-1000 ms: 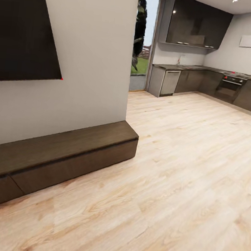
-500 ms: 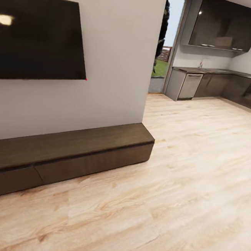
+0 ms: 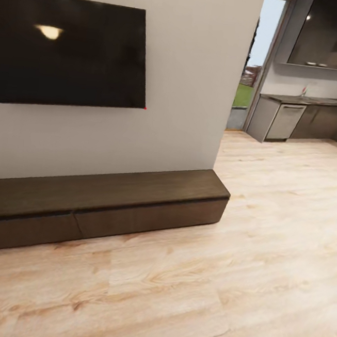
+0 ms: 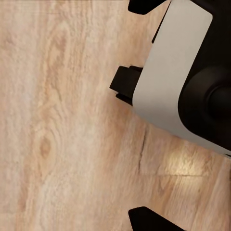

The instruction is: Place each of the two pumpkins and all three candles from the living room inside a cabinet in the living room (use any cabinet), then make sure every cabinet is closed, and position the cauldron so it is next to a table in the living room.

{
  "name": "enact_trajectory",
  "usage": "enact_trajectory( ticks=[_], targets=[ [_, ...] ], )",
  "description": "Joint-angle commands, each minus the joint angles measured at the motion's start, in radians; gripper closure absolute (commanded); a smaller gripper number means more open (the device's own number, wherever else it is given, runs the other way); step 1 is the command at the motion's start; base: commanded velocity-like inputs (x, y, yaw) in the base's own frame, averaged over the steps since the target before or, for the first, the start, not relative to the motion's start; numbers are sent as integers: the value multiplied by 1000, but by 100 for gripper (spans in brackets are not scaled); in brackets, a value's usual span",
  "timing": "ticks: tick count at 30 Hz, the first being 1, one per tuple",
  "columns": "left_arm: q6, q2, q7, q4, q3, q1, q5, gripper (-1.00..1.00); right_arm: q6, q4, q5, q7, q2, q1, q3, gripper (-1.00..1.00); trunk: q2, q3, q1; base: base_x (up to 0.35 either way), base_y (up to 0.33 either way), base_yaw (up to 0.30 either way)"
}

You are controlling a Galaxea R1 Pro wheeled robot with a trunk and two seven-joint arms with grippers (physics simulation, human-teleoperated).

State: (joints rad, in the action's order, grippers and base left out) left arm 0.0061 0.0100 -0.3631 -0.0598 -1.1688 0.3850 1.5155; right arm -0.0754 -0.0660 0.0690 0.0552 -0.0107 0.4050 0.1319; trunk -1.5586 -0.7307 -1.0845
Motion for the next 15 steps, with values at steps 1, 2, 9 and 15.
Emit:
enact_trajectory(
  ticks=[1, 2, 9, 15],
  targets=[
    [0, 0, 1, 0, 0, 0, 0, -100, 0, 0, 0, 0, 0, 0, 0, -100, 0, 0, 0, 0, 0, 292],
    [0, 0, 1, 0, 0, 0, 0, -100, 0, 0, 0, 0, 0, 0, 0, -100, 0, 0, 0, 0, 0, 292],
    [0, -2, 0, 0, 0, 0, -3, -100, 0, 0, 0, 0, -1, 0, 0, -100, 0, 0, 0, 36, -33, 292],
    [0, -2, 1, 0, -1, 0, -7, -100, 0, 1, 0, 0, -1, 0, 0, -100, 0, 0, 0, 254, -166, 292]
  ],
)
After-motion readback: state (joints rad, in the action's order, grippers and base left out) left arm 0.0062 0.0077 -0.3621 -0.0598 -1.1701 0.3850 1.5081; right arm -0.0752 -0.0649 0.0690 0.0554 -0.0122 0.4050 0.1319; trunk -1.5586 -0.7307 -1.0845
